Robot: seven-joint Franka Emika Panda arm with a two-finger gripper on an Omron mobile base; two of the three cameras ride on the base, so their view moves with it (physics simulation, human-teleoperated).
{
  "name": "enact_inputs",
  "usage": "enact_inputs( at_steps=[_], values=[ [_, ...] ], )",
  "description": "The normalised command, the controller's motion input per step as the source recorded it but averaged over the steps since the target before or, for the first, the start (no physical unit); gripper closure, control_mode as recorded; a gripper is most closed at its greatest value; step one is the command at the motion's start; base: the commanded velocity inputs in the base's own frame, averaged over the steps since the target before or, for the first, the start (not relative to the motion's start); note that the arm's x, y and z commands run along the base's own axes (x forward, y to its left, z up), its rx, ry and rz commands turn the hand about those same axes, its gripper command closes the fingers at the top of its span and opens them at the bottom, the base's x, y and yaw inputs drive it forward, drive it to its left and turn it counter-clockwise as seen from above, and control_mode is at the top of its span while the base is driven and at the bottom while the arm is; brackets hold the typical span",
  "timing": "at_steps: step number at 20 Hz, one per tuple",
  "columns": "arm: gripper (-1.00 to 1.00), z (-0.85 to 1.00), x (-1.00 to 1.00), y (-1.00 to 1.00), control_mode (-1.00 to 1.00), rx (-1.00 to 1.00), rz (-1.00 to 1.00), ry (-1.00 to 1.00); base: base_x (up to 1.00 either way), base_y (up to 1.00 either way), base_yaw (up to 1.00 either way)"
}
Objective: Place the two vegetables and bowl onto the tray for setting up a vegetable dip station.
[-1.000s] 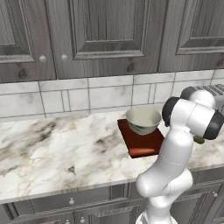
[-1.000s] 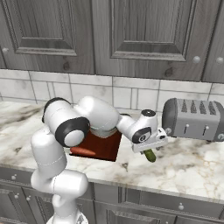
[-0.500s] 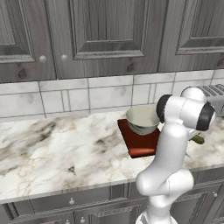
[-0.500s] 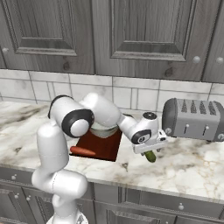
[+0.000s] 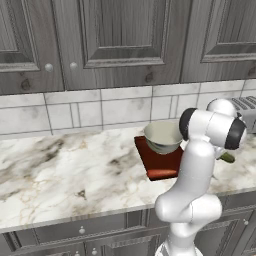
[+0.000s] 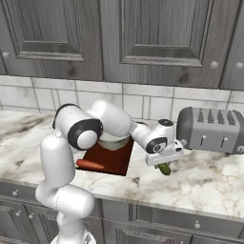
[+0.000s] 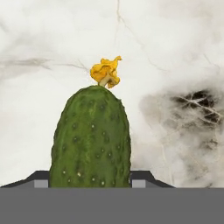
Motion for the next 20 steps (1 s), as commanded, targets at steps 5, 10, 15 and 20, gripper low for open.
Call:
enact_inputs(
  at_steps=[5,10,15,20],
  values=[
    [1.00,0.27,-0.23,0.22,-1.00,-0.01,0.17,0.00,0.00,0.00,0.00],
    [1.00,0.25,-0.25,0.23,-1.00,-0.04,0.23,-0.02,0.00,0.00,0.00],
    [1.00,0.20,-0.29,0.26,-1.00,-0.01,0.26,-0.05,0.00,0.00,0.00],
    [1.00,0.17,-0.30,0.28,-1.00,0.00,0.23,-0.05,0.00,0.00,0.00]
  ],
)
